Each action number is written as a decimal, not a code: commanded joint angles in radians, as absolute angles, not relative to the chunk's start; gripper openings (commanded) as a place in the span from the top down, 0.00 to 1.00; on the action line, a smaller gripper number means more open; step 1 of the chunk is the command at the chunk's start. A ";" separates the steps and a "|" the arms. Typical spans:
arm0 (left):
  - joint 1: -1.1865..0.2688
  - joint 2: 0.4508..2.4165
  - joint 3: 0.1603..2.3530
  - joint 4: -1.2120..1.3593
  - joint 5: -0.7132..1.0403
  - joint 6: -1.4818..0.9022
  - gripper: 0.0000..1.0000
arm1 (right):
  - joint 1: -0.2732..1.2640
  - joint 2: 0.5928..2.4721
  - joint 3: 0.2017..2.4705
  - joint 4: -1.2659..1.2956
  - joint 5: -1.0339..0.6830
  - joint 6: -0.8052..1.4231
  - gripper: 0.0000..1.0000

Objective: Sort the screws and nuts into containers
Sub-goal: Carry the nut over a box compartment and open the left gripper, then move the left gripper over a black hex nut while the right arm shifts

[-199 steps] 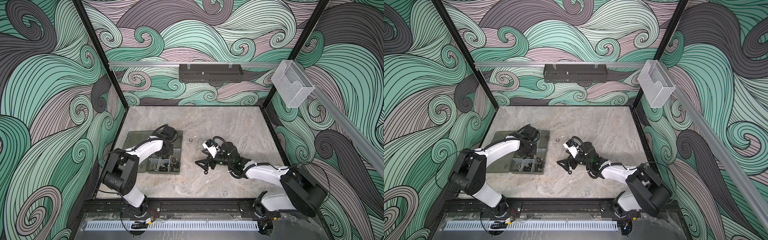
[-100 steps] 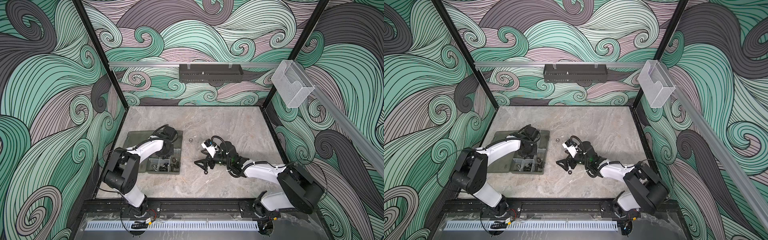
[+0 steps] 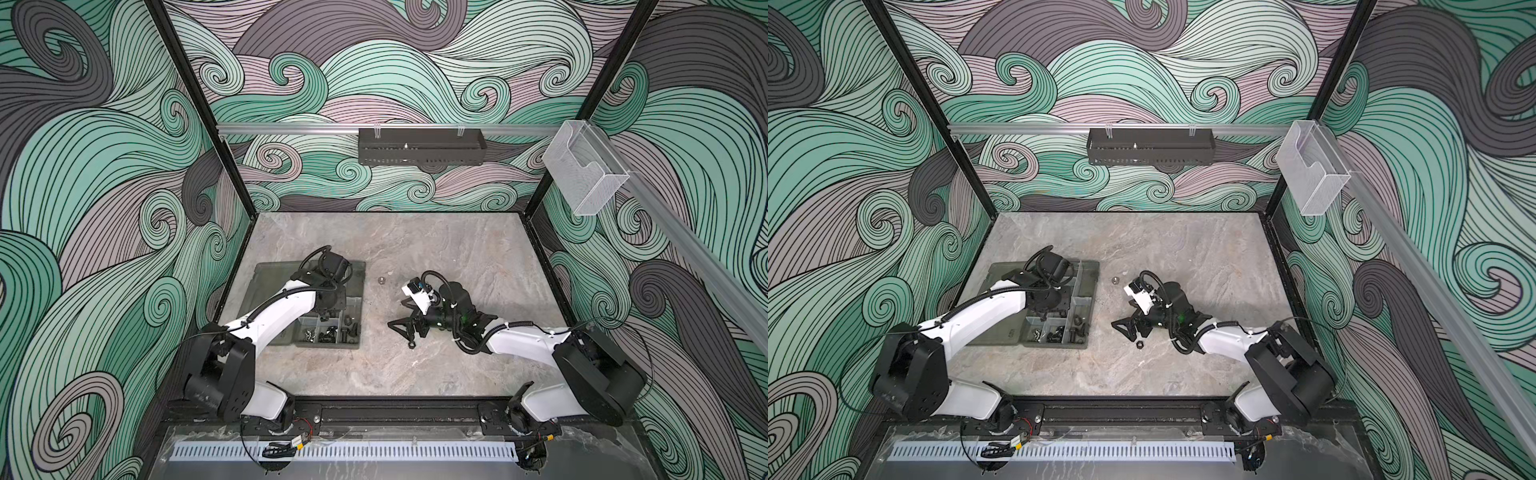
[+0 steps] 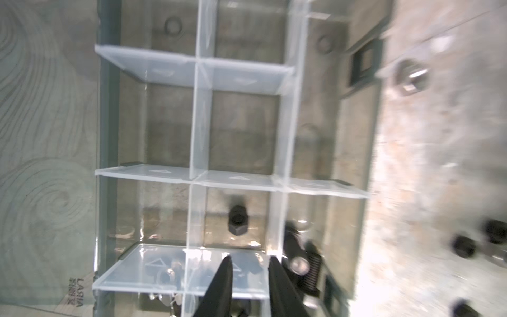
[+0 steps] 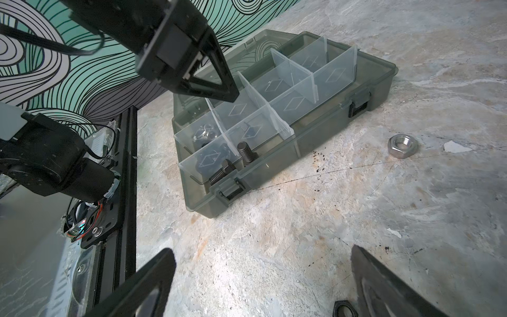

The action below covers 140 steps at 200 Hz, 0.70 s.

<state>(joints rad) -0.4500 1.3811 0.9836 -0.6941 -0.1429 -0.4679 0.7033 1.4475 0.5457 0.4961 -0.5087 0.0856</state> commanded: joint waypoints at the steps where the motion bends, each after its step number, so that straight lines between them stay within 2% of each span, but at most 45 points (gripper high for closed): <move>1: -0.481 1.362 1.022 -0.659 -0.069 -0.429 0.72 | 0.708 1.433 0.560 0.489 -0.519 0.068 0.01; 53: -0.629 1.416 1.029 -0.575 -0.006 -0.417 0.72 | 0.706 1.389 0.546 0.472 -0.492 0.060 0.01; 71: -0.660 1.490 1.056 -0.530 0.084 -0.385 0.69 | 0.706 1.377 0.534 0.456 -0.462 0.057 0.01; 95: -0.701 1.586 1.118 -0.499 0.146 -0.317 0.68 | 0.704 1.355 0.535 0.388 -0.467 0.056 0.01; 140: -0.757 1.741 1.205 -0.490 0.140 -0.294 0.67 | 0.701 1.253 0.525 0.166 -0.397 0.044 0.01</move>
<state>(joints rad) -0.7349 1.6947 1.1687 -0.5163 0.1123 -0.3317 0.7029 1.3094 0.5117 0.3244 -0.4374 0.0776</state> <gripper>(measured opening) 0.325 0.993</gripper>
